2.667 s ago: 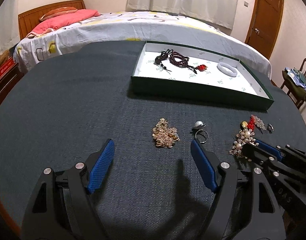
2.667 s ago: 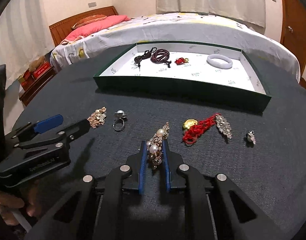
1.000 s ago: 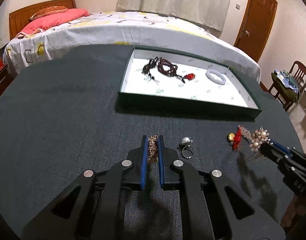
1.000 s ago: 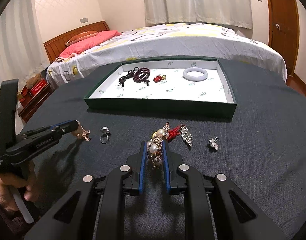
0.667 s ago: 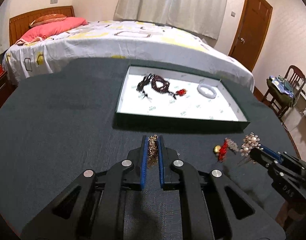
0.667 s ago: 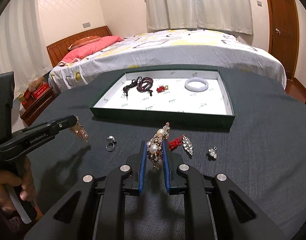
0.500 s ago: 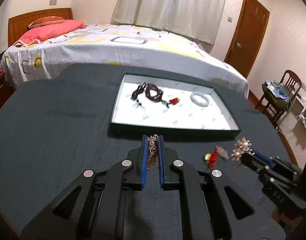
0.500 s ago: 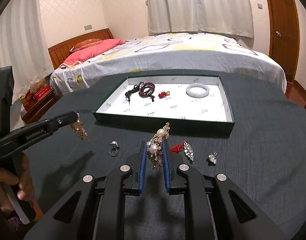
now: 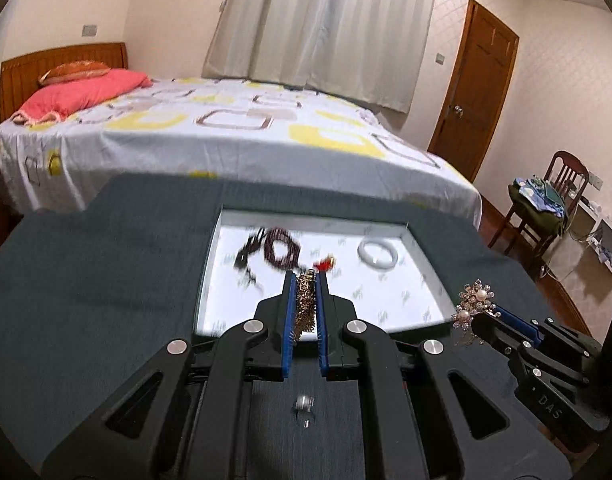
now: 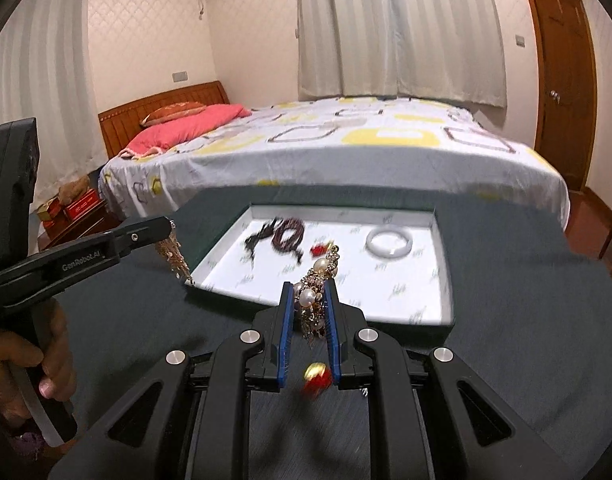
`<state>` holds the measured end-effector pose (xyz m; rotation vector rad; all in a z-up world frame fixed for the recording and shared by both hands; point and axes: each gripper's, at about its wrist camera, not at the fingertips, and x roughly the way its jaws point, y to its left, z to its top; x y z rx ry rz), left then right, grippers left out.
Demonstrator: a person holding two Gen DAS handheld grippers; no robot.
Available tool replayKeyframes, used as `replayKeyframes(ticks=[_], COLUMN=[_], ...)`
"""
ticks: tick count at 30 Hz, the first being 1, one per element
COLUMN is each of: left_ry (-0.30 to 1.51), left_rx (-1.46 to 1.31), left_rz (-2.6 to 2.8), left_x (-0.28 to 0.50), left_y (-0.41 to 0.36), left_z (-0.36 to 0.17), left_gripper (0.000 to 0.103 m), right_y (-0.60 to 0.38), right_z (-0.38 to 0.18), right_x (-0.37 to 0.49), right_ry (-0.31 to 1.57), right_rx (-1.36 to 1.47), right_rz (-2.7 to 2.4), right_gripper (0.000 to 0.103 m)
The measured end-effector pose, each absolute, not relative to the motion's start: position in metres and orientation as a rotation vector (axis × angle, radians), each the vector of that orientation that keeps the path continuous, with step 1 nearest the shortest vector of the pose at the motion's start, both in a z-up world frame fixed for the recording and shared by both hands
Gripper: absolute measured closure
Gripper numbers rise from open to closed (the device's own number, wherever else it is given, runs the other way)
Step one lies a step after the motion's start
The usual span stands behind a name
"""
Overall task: Organize jewelry
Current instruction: 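Carry the gold pendant and pearl brooch into the tray and open both tools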
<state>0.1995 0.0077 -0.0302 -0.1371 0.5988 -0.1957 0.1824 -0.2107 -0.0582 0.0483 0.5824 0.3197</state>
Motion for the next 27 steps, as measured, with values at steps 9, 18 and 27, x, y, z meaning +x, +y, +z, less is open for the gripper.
replayKeyframes(ticks=[9,18,27], left_ry=[0.527,0.596,0.760], left_rx=[-0.110,-0.081,-0.049], left_rz=[-0.194,-0.138,-0.060], left_x=[0.243,0.291,0.327], left_y=[-0.003,-0.004,0.003], left_z=[-0.010,-0.054,-0.124], left_gripper=[0.093,0.093,0.093], right_y=[-0.228,-0.238,-0.240], right_z=[-0.035,-0.071,-0.129], right_x=[0.237,0.291,0.332], right_ry=[0.510,0.568,0.734], right_rx=[0.054,0.050,0.029], right_rz=[0.261,0.215,0.188], right_gripper=[0.087,0.087,0.087])
